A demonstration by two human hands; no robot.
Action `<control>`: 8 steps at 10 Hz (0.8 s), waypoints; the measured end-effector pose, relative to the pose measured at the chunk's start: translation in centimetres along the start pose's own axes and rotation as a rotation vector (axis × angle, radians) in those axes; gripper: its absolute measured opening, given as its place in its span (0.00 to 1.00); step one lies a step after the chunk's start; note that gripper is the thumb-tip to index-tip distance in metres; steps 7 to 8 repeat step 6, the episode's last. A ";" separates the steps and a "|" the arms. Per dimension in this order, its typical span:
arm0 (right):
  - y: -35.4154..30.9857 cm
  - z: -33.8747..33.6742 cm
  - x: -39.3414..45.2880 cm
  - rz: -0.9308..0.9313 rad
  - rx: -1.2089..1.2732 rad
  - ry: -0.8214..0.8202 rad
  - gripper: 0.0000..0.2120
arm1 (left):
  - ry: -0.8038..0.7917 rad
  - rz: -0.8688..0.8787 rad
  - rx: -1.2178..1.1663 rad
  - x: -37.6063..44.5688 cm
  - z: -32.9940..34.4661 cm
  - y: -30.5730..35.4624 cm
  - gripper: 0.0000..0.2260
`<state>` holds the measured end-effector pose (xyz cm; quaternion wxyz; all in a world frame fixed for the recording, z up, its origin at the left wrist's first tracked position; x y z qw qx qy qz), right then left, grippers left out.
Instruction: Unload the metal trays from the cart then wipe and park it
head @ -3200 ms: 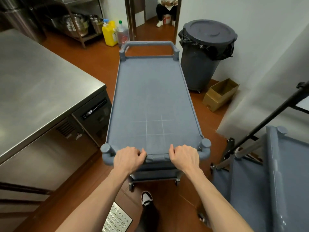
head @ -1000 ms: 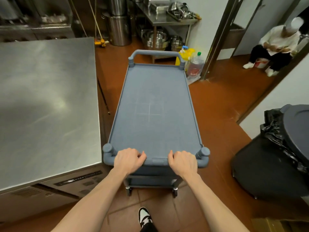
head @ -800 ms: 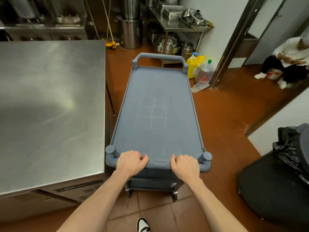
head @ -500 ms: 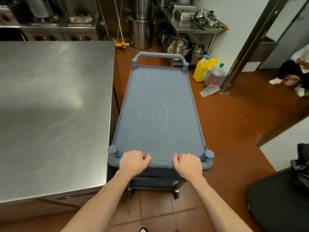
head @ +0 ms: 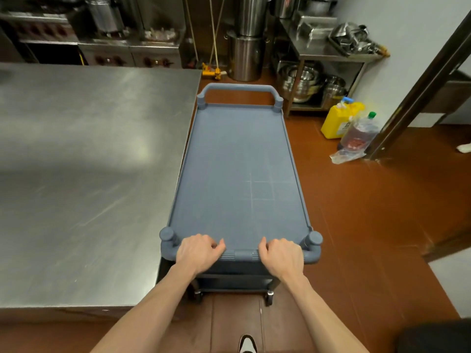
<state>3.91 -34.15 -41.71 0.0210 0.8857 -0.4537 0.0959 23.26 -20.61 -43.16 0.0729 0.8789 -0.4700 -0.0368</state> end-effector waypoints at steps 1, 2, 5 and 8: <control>-0.1 0.4 1.5 -0.017 0.000 -0.116 0.28 | -0.007 -0.038 -0.001 0.7 -0.3 0.0 0.30; -0.3 0.6 2.6 -0.029 0.015 -0.128 0.28 | -0.021 -0.081 0.017 1.4 -0.6 0.1 0.29; -0.1 0.9 3.8 -0.084 0.084 -0.113 0.27 | -0.008 -0.146 0.037 2.6 -0.6 0.1 0.32; 0.3 1.3 4.2 -0.076 0.096 -0.123 0.28 | 0.014 -0.165 0.048 2.8 -0.4 0.2 0.31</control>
Point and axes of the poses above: each hand's wrist, its own x-axis towards the middle knuckle, its own z-axis out of the palm, y = z × x, the point moved 5 cm from there along x, towards the middle knuckle, and after that the axes turned 7 degrees about y, right-handed, at the moved point
